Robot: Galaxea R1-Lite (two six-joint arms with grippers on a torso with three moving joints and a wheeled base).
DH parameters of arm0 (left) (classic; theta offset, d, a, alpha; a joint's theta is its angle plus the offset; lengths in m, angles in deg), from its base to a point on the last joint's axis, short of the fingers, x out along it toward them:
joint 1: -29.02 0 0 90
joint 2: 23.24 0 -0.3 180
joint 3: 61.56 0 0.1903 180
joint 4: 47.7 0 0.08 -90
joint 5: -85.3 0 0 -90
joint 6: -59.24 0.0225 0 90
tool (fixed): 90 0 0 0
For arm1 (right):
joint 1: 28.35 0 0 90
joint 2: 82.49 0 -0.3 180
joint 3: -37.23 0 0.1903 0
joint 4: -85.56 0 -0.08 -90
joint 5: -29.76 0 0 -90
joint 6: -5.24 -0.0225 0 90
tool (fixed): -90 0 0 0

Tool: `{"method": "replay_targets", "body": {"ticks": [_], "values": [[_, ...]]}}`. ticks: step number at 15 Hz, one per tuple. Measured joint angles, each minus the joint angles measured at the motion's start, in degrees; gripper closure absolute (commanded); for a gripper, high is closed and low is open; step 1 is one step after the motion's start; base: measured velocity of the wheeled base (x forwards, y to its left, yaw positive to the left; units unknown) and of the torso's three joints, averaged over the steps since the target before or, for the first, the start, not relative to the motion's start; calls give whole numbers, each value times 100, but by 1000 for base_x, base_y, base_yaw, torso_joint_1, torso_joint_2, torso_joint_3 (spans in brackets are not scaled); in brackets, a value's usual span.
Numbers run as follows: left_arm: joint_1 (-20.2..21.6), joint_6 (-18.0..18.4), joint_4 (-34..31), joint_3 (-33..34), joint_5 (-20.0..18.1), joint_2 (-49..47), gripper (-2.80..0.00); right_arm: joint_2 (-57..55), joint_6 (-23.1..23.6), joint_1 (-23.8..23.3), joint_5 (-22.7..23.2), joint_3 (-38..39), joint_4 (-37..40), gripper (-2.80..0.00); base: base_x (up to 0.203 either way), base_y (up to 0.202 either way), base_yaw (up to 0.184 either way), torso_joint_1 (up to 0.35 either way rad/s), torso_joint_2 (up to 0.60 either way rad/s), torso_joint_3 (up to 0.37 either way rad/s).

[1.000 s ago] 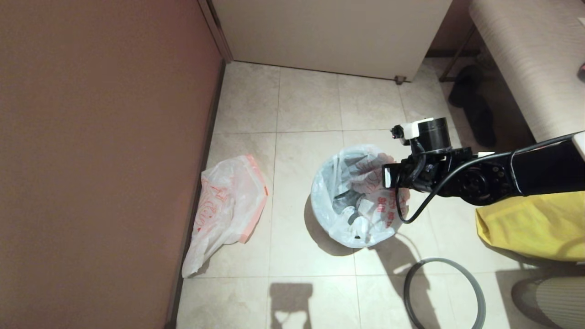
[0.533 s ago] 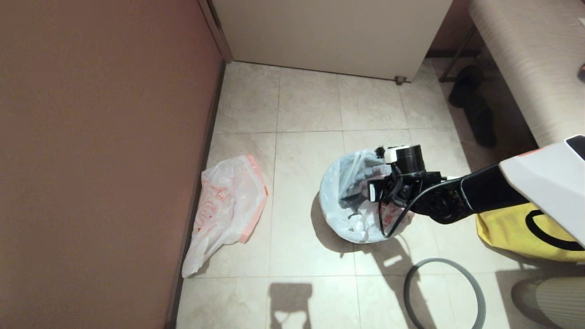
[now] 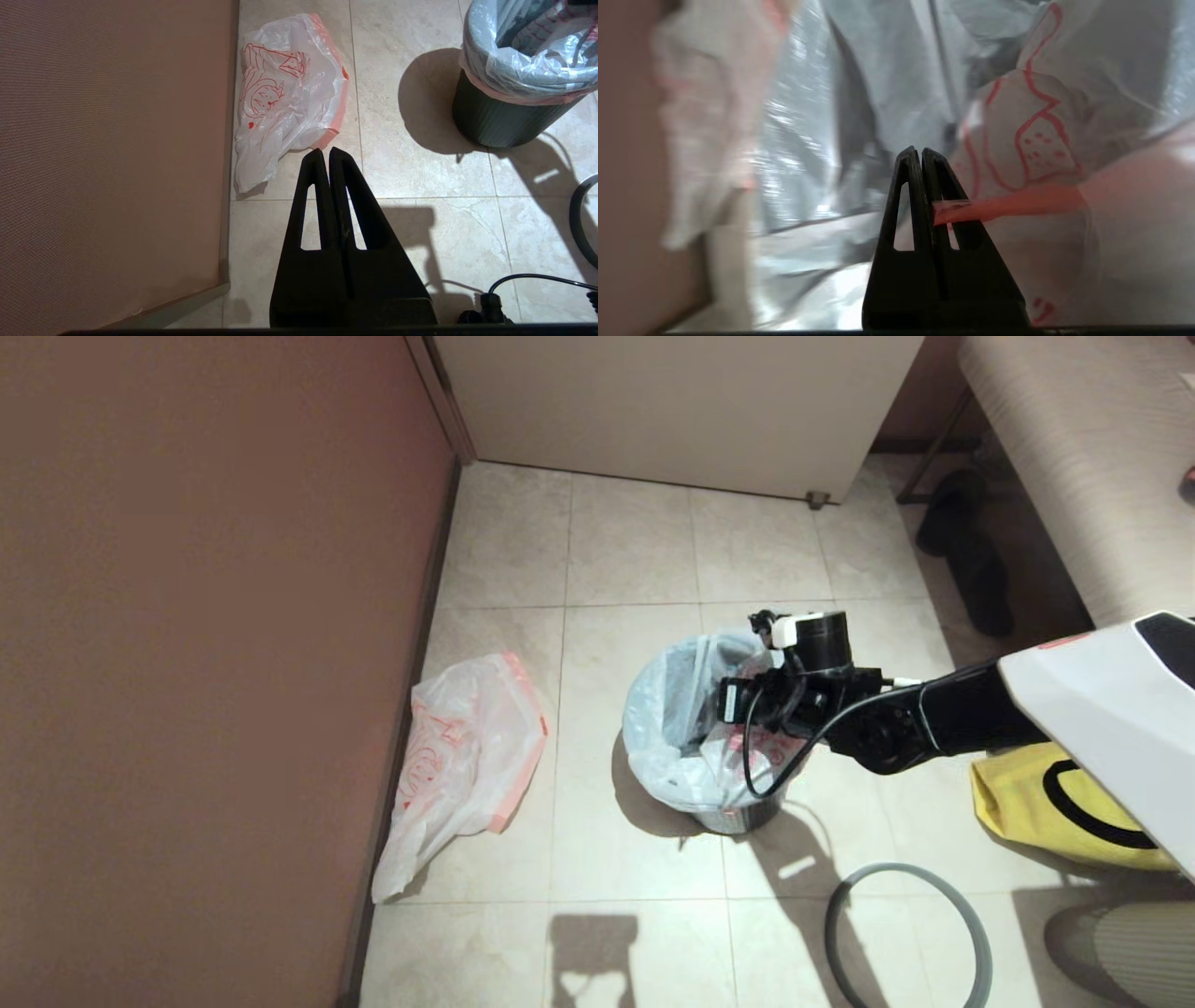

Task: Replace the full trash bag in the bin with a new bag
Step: Place the trash bag on the floor

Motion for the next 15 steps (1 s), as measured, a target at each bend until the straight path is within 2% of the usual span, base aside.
{"method": "replay_targets", "body": {"ticks": [2, 5, 10, 13, 15], "values": [[0, 0, -2, 0, 0, 0, 0, 145, -433, -71, 508, -21, 21, 0, 0, 0, 0, 0, 0, 0], [0, 0, 0, 0, 2, 0, 0, 201, -665, -351, 1152, 88, 11, 0, 0, 0, 0, 0, 0, 0], [0, 0, 0, 0, -1, 0, 0, -133, -1353, -938, 3117, 48, -5, 0, 0, 0, 0, 0, 0, 0], [0, -1, 0, 0, 0, 0, 0, -298, -1979, -1179, 4054, -89, -261, 0, 0, 0, 0, 0, 0, 0], [0, 0, 0, 0, 0, 0, 0, -271, -2589, -1273, 4427, -229, -670, 0, 0, 0, 0, 0, 0, 0]]}}
